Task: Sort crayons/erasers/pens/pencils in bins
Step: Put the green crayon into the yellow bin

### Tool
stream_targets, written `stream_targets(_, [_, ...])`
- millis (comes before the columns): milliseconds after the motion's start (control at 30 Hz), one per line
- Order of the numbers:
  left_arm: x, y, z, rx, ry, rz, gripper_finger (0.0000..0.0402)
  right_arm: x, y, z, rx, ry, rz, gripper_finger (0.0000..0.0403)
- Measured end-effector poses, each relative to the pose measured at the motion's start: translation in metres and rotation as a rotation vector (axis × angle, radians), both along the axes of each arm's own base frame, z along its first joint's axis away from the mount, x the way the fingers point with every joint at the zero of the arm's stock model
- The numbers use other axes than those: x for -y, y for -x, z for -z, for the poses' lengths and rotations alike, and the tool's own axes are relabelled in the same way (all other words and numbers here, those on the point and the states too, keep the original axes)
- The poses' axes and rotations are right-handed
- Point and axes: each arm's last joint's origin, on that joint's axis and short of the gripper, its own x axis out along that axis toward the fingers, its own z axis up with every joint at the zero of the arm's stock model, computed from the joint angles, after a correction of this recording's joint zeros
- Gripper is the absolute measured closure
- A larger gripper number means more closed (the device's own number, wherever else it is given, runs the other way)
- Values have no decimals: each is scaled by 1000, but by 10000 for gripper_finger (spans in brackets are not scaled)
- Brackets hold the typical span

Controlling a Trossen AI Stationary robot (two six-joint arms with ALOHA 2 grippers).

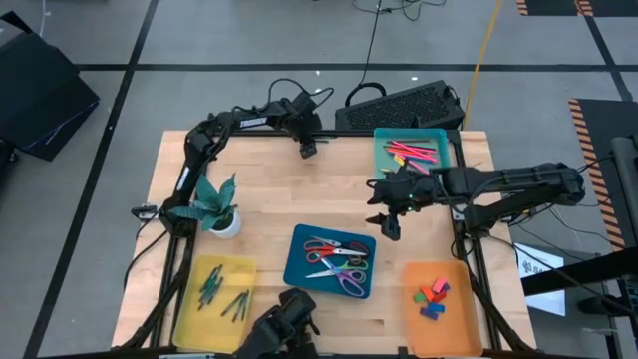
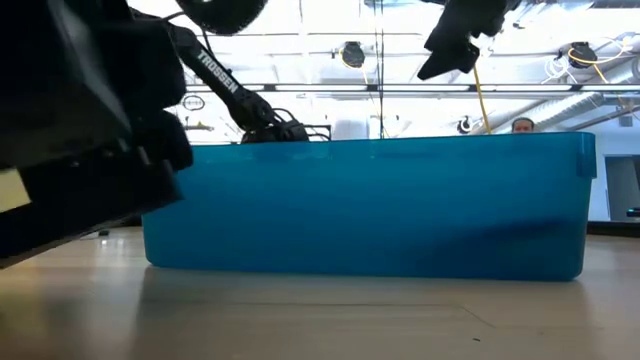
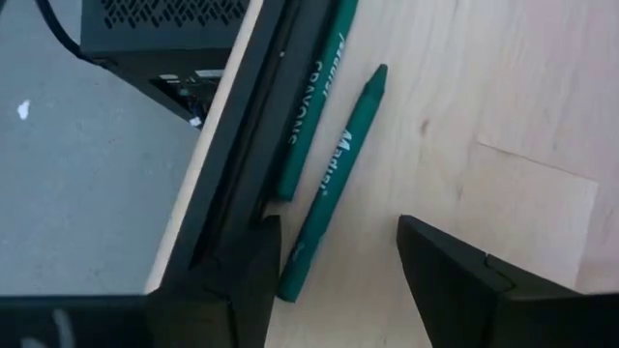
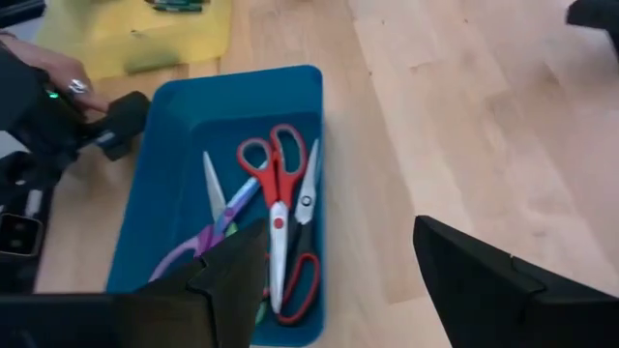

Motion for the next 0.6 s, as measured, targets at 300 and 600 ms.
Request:
stream_targets(300, [13,-5,2,-73,-8,100,269,-11,1,-1,0,-56,7,156])
stream_targets(600, [35,-19,3,-159,-52,145,383,-16,18,-17,66,-108,20,156])
